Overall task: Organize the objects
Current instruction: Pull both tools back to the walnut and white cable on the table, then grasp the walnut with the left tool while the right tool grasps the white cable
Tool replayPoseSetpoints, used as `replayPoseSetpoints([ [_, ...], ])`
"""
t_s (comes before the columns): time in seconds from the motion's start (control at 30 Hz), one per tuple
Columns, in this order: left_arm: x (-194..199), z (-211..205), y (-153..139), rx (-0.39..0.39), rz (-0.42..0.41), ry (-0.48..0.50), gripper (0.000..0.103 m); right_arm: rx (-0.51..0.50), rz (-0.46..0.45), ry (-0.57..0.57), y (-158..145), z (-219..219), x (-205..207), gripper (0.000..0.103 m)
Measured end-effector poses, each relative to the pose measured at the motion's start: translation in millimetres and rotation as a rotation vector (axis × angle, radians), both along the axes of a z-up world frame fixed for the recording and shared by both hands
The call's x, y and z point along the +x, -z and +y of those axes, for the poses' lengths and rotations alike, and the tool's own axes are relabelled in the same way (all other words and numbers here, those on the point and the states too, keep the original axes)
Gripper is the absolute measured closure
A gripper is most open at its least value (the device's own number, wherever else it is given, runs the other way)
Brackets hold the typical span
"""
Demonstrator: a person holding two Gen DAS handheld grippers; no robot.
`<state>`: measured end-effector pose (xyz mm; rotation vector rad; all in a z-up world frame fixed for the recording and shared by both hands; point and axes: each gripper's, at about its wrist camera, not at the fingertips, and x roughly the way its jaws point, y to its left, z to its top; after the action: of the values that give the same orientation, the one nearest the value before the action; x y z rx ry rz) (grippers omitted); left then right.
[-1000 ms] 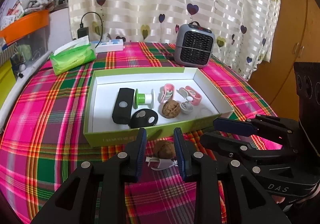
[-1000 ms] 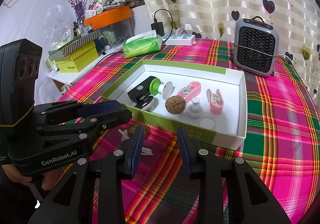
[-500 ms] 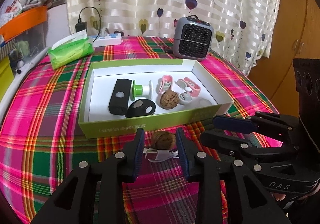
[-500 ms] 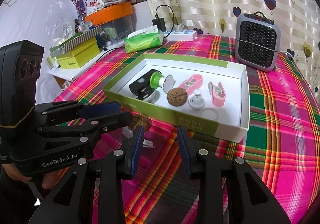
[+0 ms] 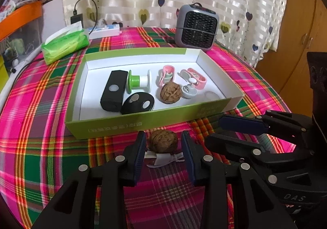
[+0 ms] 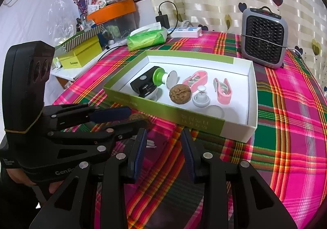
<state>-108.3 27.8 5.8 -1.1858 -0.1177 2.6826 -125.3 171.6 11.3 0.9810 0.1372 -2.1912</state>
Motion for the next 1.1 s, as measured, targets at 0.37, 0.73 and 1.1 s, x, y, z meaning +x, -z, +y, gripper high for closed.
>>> replayPoseSetpoints([
  [0.37,-1,-11,1,0.026,-0.004,-0.034,0.074,0.008,-0.01,-0.009,2,-1,0,0.067],
  [0.73,12,-37,-1,0.036,0.003,-0.09,0.074,0.045,-0.025,-0.092,8,-15,8,0.067],
  [1.1,17,-24,4,0.019,-0.025,-0.012,0.074,0.105,-0.032,-0.087,13,-22,8,0.067],
])
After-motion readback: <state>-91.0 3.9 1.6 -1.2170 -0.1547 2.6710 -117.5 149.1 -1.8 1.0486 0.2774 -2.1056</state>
